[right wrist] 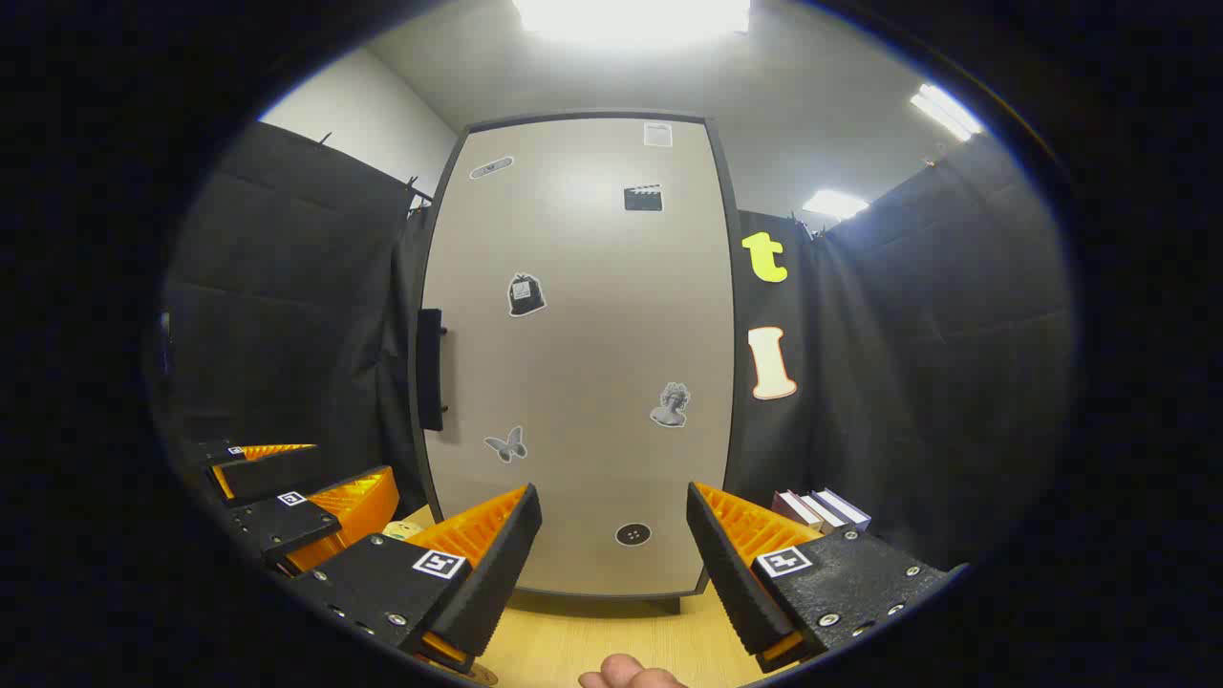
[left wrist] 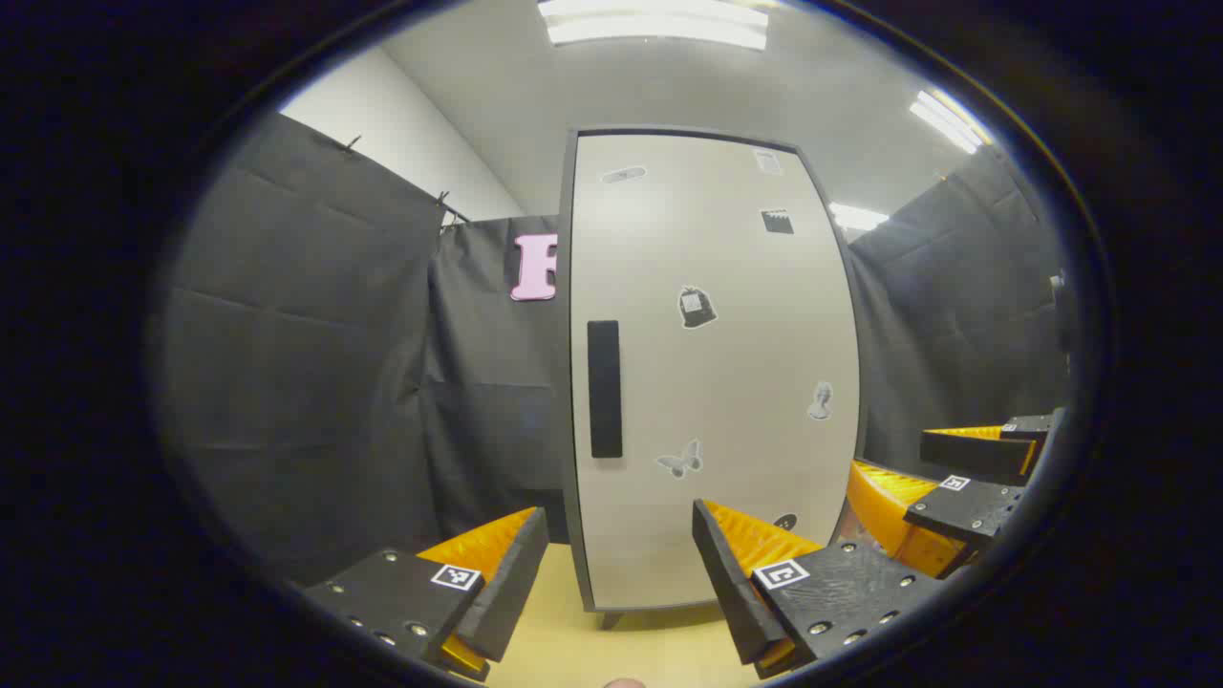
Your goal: Open the cabinet door with the right hand, grasp the bottle in the cabinet with the left hand and place it on the coaster, then close the cabinet door with the right hand.
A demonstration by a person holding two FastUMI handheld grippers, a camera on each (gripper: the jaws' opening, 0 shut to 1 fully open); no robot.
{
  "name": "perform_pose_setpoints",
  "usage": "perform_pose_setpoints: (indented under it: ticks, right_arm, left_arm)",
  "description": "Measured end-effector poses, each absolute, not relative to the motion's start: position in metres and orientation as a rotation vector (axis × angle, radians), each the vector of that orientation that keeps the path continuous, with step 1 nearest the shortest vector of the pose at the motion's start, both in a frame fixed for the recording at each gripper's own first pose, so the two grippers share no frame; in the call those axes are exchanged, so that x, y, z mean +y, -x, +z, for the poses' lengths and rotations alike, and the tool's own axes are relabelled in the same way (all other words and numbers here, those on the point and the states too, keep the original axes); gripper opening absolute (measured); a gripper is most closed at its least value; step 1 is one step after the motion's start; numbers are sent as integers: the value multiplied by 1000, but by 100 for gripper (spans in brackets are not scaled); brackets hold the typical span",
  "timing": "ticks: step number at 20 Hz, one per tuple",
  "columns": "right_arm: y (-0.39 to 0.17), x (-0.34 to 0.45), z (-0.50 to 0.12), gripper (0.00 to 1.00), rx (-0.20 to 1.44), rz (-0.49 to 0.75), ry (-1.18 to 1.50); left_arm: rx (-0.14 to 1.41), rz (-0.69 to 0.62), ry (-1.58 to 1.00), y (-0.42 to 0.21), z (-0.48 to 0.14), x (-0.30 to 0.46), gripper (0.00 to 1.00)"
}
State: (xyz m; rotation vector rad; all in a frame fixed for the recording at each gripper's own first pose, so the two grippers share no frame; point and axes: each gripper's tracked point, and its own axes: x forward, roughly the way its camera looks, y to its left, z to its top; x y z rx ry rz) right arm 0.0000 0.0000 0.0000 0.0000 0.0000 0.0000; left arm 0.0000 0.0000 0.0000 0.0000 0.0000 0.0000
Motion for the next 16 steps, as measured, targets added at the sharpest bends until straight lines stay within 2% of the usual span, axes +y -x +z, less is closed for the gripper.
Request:
perform_pose_setpoints:
  ticks: [1,4,6,8,9,10,11,12,13,14,15,16]
  right_arm:
    - [-1,-1,-1,94,3,-1,0]
    - [-4,0,-4,94,10,2,-6]
    - [-4,-2,-4,94,12,4,-8]
    - [-4,0,-5,95,13,6,-11]
    - [-4,-1,-4,94,13,7,-10]
    - [-3,-1,-5,94,13,4,-7]
    - [-3,-1,-6,94,13,4,-8]
    - [-4,-1,-7,94,14,4,-9]
    - [-5,-1,-6,94,13,2,-12]
    - [-6,-2,-6,94,14,0,-16]
    - [-7,-2,-6,94,14,0,-18]
    - [-7,-4,-5,94,15,-4,-17]
  left_arm:
    - [3,2,-8,-1,-2,0,92]
    - [11,-3,-7,-1,-3,-2,92]
    - [18,-9,-10,-2,-4,-3,87]
    - [22,-20,-10,-4,-5,-6,88]
    - [20,-23,-8,-4,-4,-7,92]
    - [20,-24,-7,-5,-4,-7,88]
    - [21,-27,-5,-6,-4,-7,88]
    - [21,-31,-5,-6,-4,-8,92]
    - [25,-30,-9,-7,-5,-7,87]
    - [29,-32,-9,-7,-6,-7,87]
    - [33,-32,-5,-8,-7,-7,87]
    - [37,-32,-2,-7,-8,-7,92]
